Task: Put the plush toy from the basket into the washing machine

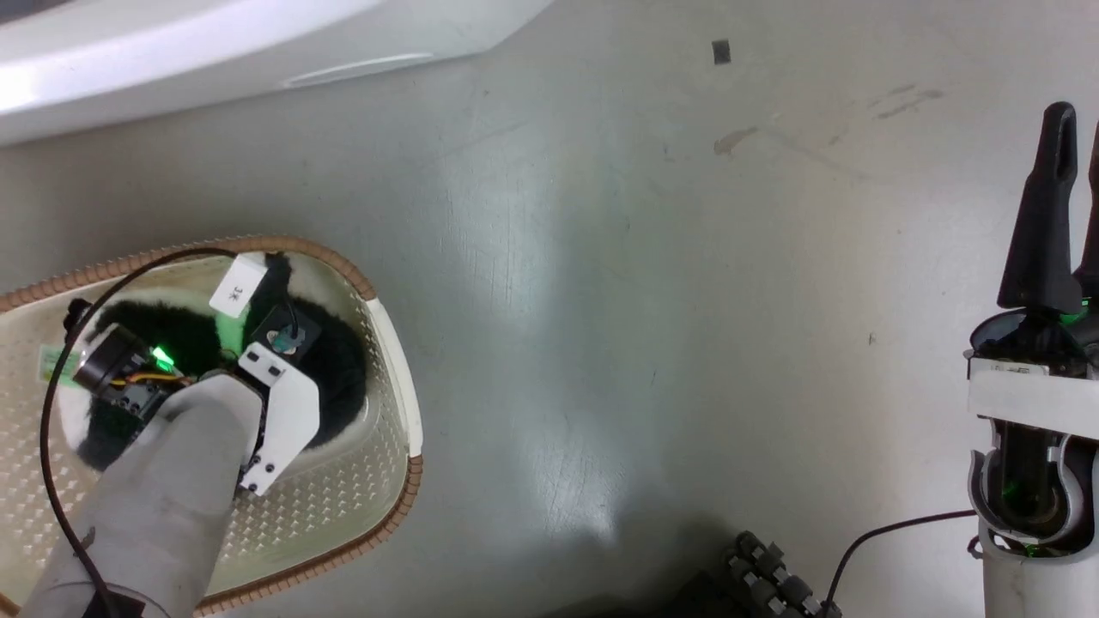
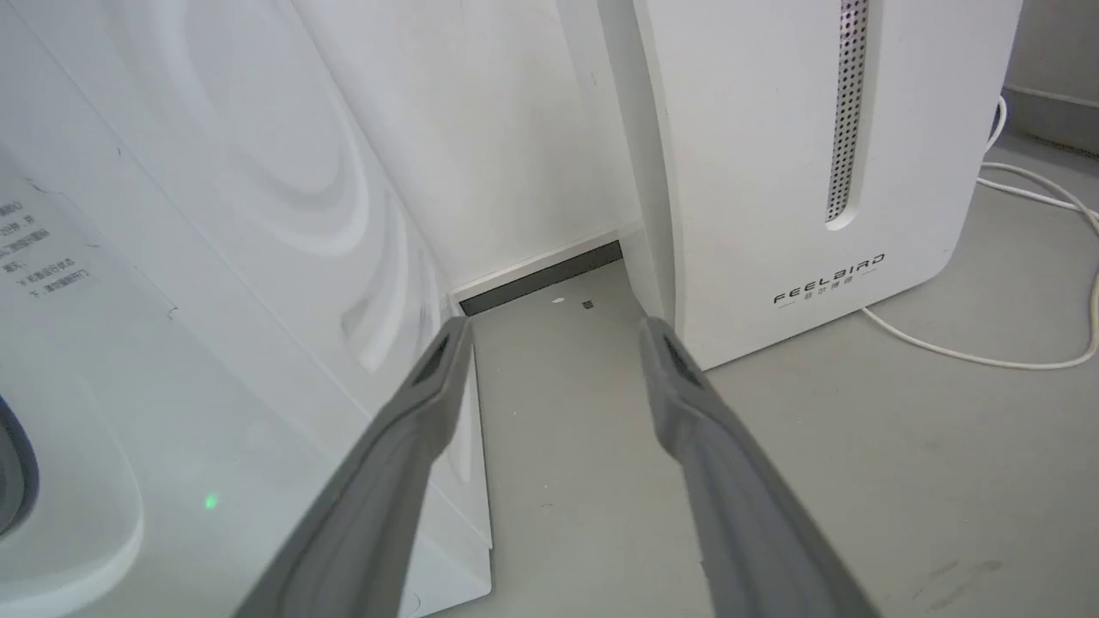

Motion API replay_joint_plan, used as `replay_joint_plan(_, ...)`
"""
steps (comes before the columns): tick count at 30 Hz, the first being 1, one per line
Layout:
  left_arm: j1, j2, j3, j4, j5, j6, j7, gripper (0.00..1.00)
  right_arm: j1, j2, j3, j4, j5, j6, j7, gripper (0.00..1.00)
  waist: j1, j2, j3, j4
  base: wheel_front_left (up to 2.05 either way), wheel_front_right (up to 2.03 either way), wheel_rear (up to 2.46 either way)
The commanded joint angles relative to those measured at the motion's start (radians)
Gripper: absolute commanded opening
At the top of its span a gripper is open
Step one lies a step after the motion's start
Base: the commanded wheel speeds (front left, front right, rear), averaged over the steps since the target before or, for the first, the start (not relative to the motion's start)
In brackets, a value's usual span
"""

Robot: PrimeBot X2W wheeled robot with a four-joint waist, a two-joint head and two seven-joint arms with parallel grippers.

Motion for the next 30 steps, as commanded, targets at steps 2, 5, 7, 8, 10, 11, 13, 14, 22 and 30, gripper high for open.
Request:
replay_joint_plan(2,0.038,0.000,0.006,0.020,-0.018,0.000,0.006,0.00,-0.007,-0.001,-0.002,0.002,-0.009,-0.001,-0.009,1.00,0.0000,0.0000,-0.026,0.005,0.00,0.00,0.00)
replay_joint_plan(5,0.052,-0.018,0.018,0.020,-0.042,0.002,-0.009,0.00,0.001,-0.001,-0.001,0.011,-0.018,-0.001,-0.009,1.00,0.0000,0.0000,-0.066,0.016,0.00,0.00,0.00)
replay_joint_plan(7,0.060,-0.034,0.024,0.020,-0.056,0.004,-0.031,0.00,0.009,-0.001,-0.002,0.017,-0.025,-0.001,-0.009,1.00,0.0000,0.0000,-0.098,0.028,0.00,0.00,0.00)
replay_joint_plan(8,0.065,-0.042,0.026,0.020,-0.062,0.003,-0.034,0.00,0.014,-0.001,-0.001,0.020,-0.029,-0.001,-0.009,1.00,0.0000,0.0000,-0.112,0.034,0.00,0.00,0.00)
replay_joint_plan(10,0.077,-0.055,0.029,0.020,-0.073,0.006,-0.050,0.00,0.025,-0.001,0.002,0.029,-0.038,-0.001,-0.009,1.00,0.0000,0.0000,-0.148,0.047,0.00,0.00,0.00)
replay_joint_plan(11,0.084,-0.061,0.032,0.020,-0.080,0.007,-0.058,0.00,0.031,-0.001,0.004,0.033,-0.042,-0.001,-0.009,1.00,0.0000,0.0000,-0.164,0.053,0.00,0.00,0.00)
replay_joint_plan(13,0.098,-0.077,0.033,0.020,-0.089,0.007,-0.081,0.00,0.043,-0.001,0.004,0.042,-0.051,-0.001,-0.009,1.00,0.0000,0.0000,-0.198,0.067,0.00,0.00,0.00)
replay_joint_plan(14,0.103,-0.085,0.035,0.020,-0.095,0.007,-0.094,0.00,0.050,-0.001,0.003,0.046,-0.055,-0.001,-0.009,1.00,0.0000,0.0000,-0.212,0.073,0.00,0.00,0.00)
replay_joint_plan(22,0.175,-0.143,0.066,0.020,-0.156,0.018,-0.198,0.00,0.106,-0.001,-0.006,0.080,-0.094,-0.001,-0.009,1.00,0.0000,0.0000,-0.340,0.132,0.00,0.00,0.00)
replay_joint_plan(30,0.246,-0.185,0.083,0.020,-0.201,0.021,-0.292,0.00,0.168,-0.001,-0.013,0.102,-0.122,-0.001,-0.009,1.00,0.0000,0.0000,-0.465,0.183,0.00,0.00,0.00)
